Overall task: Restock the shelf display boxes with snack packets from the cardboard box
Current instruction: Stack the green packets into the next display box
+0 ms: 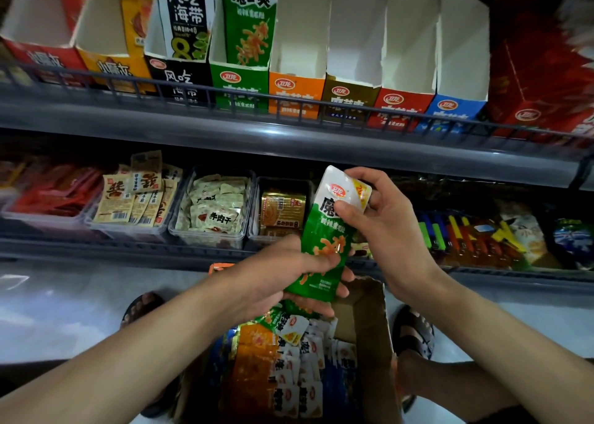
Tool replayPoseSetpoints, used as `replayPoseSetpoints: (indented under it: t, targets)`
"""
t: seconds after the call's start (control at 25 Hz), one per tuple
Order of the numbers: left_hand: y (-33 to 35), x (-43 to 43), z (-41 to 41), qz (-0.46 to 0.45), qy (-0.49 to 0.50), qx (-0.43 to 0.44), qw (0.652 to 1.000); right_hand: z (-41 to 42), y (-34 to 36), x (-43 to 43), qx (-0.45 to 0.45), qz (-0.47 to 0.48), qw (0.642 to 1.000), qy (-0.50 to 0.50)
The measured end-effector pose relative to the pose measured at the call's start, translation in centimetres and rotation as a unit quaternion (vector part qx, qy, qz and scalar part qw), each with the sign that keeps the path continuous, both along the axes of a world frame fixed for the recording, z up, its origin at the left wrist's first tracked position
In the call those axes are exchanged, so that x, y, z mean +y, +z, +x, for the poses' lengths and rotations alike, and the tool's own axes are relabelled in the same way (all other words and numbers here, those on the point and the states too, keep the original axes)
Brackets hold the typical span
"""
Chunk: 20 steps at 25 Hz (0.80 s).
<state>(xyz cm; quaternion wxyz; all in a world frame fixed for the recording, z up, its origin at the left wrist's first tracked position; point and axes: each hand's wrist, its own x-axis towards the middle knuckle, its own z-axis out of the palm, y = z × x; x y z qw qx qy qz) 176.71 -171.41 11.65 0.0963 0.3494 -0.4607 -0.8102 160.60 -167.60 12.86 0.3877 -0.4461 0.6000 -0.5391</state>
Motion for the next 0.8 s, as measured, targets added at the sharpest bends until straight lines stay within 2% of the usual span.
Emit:
replayPoseSetpoints:
  t: [0.24, 0.36, 0.56, 0.68, 0.8]
  targets:
    - [-1.1, -0.2, -0.4, -0.096, 0.039, -0.058, 0.993, 0.5, -0.8, 0.3, 0.150, 0.011, 0.989, 0.014]
    - [-1.0, -0.2, -0.6, -0.145, 0.040, -0.079, 0.985, 1.0, -0.5, 0.5, 0.163, 0.017, 0.986, 0.018]
    - [-0.9, -0.1, -0.6, -0.174, 0.037, -0.101, 0.979, 1.0, -0.7, 0.4, 0.188, 0.009, 0.982, 0.016]
    - [-0.7, -0.5, -0.3, -0.171, 0.034, -0.092, 0.980, 0.8, -0.4, 0.3, 0.160, 0.002, 0.987, 0.018]
    - [0.2, -1.3, 0.2, -0.128, 0.005, -0.044, 0.991, -0.4, 0.8, -0.3, 0.075, 0.017, 0.997, 0.008]
